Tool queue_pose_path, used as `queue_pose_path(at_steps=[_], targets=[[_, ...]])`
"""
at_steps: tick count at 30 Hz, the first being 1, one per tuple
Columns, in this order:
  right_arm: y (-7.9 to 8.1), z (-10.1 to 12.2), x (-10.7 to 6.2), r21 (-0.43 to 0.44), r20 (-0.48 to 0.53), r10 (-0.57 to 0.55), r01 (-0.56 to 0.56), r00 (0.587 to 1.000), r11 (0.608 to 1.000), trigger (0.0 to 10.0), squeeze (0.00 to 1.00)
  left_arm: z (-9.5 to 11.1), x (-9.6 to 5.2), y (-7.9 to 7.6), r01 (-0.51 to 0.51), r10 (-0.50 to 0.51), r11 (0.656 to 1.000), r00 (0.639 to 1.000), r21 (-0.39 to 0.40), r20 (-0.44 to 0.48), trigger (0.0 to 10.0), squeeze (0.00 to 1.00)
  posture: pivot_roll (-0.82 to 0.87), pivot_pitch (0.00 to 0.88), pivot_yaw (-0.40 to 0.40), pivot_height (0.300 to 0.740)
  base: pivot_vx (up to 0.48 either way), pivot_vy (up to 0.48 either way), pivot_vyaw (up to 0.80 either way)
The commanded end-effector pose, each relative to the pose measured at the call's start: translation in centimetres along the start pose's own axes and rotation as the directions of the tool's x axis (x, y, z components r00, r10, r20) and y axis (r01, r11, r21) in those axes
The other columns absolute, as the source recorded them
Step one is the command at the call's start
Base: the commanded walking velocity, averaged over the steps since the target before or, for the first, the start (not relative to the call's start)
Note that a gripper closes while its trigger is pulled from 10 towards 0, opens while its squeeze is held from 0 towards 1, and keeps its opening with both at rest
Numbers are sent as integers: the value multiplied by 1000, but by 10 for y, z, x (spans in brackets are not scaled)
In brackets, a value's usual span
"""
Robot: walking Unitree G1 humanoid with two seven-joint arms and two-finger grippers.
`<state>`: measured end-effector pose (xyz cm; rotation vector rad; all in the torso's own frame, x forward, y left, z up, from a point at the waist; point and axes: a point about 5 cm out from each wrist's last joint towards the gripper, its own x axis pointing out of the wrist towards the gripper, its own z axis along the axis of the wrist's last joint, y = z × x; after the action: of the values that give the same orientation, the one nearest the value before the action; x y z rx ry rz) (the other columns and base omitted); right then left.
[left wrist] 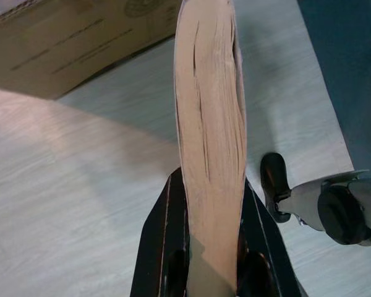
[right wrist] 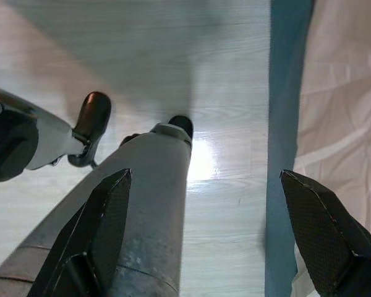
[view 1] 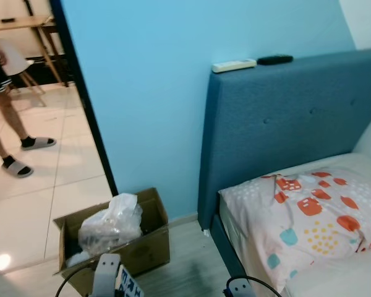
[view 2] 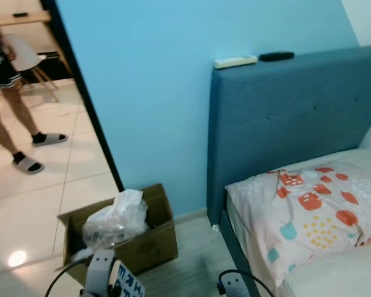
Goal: Clean up the room
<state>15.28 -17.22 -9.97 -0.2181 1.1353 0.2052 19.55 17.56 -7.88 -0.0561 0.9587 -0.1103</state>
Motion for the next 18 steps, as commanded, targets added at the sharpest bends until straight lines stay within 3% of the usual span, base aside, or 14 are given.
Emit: queue_pose_path(at_steps=[1,18], targets=[[2,-11,-1,2,-41,5,-5,999,1000,10000,0,-14,-2,0,2,-3,1000,999,-13,-46,10000,0,21,0,-2,740,0,0,0],[1,-14,-1,-13,-52,2,-3,999,1000,10000,0,-18,-2,0,-1,1,1000,998,-13,-62,10000,0,22,0,-3,740,0,0,0]])
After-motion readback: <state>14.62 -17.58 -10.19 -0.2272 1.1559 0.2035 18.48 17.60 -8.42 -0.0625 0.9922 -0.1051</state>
